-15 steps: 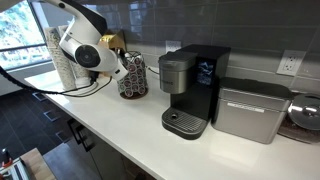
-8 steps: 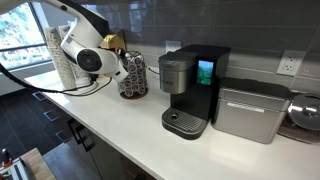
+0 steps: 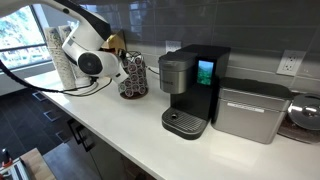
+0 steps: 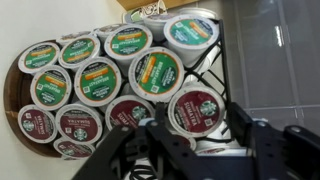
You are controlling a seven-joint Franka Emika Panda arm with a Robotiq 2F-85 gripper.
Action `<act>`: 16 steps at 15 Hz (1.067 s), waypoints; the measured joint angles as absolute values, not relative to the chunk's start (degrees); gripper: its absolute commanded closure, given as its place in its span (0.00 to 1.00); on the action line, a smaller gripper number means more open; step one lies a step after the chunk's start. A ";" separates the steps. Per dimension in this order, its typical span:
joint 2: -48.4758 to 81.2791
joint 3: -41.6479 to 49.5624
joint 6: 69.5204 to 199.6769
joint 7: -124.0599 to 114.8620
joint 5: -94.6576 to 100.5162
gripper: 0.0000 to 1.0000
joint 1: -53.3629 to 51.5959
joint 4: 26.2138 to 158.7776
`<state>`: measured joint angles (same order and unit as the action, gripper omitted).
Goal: Remove the white coffee bean from the rack
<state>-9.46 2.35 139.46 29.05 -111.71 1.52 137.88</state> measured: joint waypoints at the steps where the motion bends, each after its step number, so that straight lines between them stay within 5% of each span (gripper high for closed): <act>1: -9.39 2.35 139.30 29.35 -112.29 0.46 1.61 137.87; 2: -9.34 2.34 139.17 29.66 -112.81 0.54 1.71 137.86; 9: -8.95 2.27 138.85 31.00 -114.77 0.55 2.25 137.87; 16: -8.78 2.27 138.39 31.19 -115.14 0.72 2.72 137.88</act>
